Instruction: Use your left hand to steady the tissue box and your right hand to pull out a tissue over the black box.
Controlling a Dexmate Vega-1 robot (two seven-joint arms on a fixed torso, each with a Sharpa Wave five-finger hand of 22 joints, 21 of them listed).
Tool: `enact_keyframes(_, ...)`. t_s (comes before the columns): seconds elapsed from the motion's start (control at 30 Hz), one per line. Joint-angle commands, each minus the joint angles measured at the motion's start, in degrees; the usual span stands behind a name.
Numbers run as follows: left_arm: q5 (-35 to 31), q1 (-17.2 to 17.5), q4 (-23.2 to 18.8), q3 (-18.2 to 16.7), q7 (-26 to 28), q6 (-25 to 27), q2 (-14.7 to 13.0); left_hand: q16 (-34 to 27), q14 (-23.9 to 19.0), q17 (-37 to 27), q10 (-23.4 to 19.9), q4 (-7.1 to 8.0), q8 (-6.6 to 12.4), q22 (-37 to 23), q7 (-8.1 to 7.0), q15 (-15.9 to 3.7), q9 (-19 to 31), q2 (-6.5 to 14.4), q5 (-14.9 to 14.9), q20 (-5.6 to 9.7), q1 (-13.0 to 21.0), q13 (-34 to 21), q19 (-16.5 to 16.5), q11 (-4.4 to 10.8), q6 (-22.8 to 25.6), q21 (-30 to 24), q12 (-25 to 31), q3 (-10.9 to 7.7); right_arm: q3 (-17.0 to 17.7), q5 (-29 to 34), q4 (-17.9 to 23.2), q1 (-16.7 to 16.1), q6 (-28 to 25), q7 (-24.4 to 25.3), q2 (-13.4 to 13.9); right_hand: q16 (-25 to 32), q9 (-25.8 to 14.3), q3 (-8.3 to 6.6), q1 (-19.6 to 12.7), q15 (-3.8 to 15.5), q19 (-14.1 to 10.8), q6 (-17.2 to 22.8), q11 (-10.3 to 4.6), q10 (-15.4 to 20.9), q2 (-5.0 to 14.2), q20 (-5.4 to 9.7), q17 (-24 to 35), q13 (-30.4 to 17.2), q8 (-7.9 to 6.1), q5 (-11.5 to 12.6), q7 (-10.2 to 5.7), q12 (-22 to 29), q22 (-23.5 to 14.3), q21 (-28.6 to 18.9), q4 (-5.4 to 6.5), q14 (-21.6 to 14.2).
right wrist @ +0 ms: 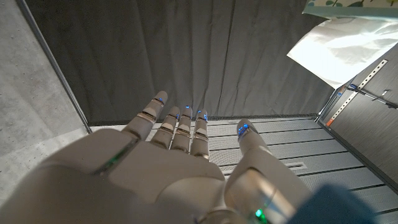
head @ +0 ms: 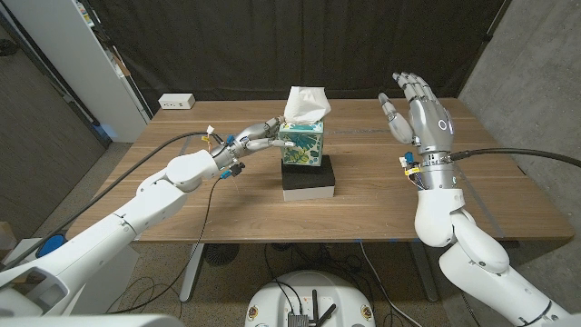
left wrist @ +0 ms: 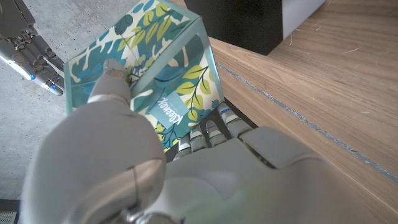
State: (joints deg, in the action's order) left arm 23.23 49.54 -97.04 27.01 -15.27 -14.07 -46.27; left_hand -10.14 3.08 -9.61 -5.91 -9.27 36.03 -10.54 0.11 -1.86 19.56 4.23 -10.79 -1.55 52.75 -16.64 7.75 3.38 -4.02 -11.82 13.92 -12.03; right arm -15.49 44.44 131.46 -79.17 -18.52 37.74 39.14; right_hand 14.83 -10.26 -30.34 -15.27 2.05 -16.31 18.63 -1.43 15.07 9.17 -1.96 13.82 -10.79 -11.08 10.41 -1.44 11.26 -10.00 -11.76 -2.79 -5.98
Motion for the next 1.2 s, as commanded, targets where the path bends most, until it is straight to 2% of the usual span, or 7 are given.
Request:
enact_keyframes(0.03,0.0,0.1,0.03,-0.05,0.29,0.24,-0.06,-0.16,0.4,-0.18,-0.27,0.11,0.31,-0.23,-0.08,0.03,0.24,0.05,0.1,0.14,-0.5,-0.19,0.17,0.02,-0.38,-0.29,0.06,-0.52,-1.82,0.58,-0.49,2.53,0.95,-1.44,1.27,0.2,-0.3,-0.08,-0.35,2.23,-0.26,0.06,-0.12,0.02,0.26,-0.45,0.07,-0.32,-0.07,0.5,-0.19,0.2,-0.23,-0.3,-0.26,-0.39)
enact_keyframes(1.2,-0.53,0.08,-0.55,0.27,1.27,0.88,0.39,-0.16,0.45,-0.18,-0.35,0.11,0.92,-0.23,-0.14,-0.01,0.16,0.13,0.12,0.12,-0.64,-0.28,0.15,0.19,-0.54,-0.29,0.03,-0.73,-5.12,2.31,-1.81,8.76,2.83,-7.7,3.92,0.02,-0.33,-1.0,-2.01,2.54,-0.28,0.54,-0.84,-0.13,0.95,-0.48,-0.16,-0.33,-0.1,1.0,-0.55,0.1,-0.26,-0.19,-1.91,-0.26)
